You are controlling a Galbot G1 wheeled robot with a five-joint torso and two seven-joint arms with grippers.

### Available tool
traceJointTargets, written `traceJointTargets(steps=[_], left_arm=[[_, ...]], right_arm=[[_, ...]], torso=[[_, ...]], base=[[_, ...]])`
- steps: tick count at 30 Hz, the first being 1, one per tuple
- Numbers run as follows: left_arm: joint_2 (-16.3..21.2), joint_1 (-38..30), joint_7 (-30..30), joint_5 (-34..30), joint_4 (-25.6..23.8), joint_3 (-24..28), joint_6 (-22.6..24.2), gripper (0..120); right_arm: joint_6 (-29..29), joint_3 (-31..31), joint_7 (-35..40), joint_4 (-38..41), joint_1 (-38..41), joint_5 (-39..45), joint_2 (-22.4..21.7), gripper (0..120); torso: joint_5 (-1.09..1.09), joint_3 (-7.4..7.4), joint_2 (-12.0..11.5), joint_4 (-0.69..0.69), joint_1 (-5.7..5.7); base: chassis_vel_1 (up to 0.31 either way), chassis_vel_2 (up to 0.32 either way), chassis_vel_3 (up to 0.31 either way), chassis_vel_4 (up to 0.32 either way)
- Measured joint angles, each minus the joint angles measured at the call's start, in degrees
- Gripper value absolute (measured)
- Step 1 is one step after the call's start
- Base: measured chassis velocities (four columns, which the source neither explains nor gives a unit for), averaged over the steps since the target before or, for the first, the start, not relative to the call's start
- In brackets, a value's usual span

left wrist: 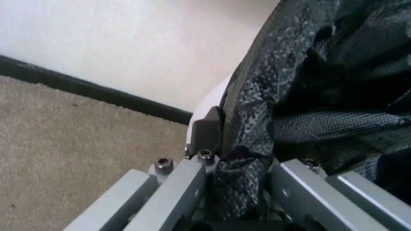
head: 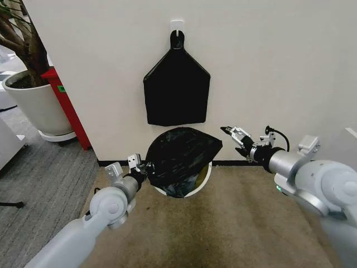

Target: Place the garbage bag over the trash bin.

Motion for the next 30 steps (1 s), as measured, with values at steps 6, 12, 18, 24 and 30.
traceJointTargets(steps=[6,12,18,24,30], left_arm=[[0.1,-1.5,-0.9,-0.5,0.0,0.6,0.1,1],[0.6,-1.8,-1.1,-0.6,-0.8,0.7,0.1,1],[0.8,-1.6,-1.1,-0.5,-1.6,0.9,0.1,1],[1.0,-1.7,-1.1,-0.4,-2.3,1.1,0.2,1],[1.4,-1.7,-0.9,-0.4,-2.9,1.0,0.2,1]], right_arm=[[-5.3,-7.2,-7.5,4.3,-3.6,-12.6,1.1,100],[-8.0,-9.4,-8.7,4.5,-6.3,-16.5,2.6,100],[-8.1,-11.3,-11.9,4.3,-8.0,-21.5,3.3,100],[-8.0,-13.5,-12.2,2.8,-6.6,-23.3,4.3,100],[-7.9,-14.8,-8.8,2.1,-4.9,-23.3,4.8,100]], torso=[[0.0,0.0,0.0,0.01,0.0],[0.0,0.01,0.0,0.01,0.0],[0.0,0.0,0.0,0.01,0.0],[0.0,0.0,0.0,0.01,0.0],[0.0,0.01,0.0,0.01,0.0]], base=[[0.0,0.0,0.0,0.0],[0.0,0.0,0.0,0.0],[0.0,0.0,0.0,0.0],[0.0,0.0,0.0,0.0],[0.0,0.0,0.0,0.0]])
